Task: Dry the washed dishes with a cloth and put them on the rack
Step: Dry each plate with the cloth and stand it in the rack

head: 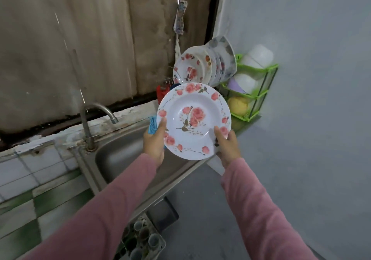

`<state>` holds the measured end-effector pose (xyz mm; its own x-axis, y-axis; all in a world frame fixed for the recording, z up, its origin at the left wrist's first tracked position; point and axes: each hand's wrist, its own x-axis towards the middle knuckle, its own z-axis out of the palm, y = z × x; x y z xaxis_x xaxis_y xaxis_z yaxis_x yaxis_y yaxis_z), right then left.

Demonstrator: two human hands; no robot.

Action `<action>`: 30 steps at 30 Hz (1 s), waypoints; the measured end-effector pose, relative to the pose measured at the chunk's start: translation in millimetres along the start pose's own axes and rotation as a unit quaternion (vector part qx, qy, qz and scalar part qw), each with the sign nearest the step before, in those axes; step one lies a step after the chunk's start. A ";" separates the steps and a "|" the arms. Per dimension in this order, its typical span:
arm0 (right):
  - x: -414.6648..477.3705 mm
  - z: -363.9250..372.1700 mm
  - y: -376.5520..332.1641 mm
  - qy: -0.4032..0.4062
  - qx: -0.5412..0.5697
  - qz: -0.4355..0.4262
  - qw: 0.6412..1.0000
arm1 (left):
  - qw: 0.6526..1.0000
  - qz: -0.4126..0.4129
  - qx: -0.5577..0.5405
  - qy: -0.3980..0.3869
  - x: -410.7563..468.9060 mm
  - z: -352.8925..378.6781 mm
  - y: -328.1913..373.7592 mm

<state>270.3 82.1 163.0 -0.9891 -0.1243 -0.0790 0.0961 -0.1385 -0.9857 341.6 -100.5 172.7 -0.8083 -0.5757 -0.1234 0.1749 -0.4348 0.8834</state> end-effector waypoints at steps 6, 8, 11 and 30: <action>54.1 -12.0 -11.9 -0.038 0.138 0.017 0.990 | 0.999 -0.029 0.015 0.010 53.8 32.4 -9.4; 78.9 -9.7 -23.3 -0.026 0.153 -0.012 0.988 | 1.000 -0.026 0.005 0.013 79.1 44.2 -7.6; 120.3 1.5 -48.9 -0.002 0.170 -0.074 0.983 | 0.999 0.026 -0.021 0.035 123.0 62.7 3.3; 328.0 99.8 -104.2 -0.011 -0.048 -0.302 0.952 | 0.949 0.223 0.016 0.221 304.6 157.8 91.0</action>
<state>-53.0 -42.3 254.7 -0.8577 -0.0707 0.5093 -0.5018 -0.1013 -0.8590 22.7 -206.2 286.8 -0.3410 -0.9353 0.0943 0.4220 -0.0627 0.9044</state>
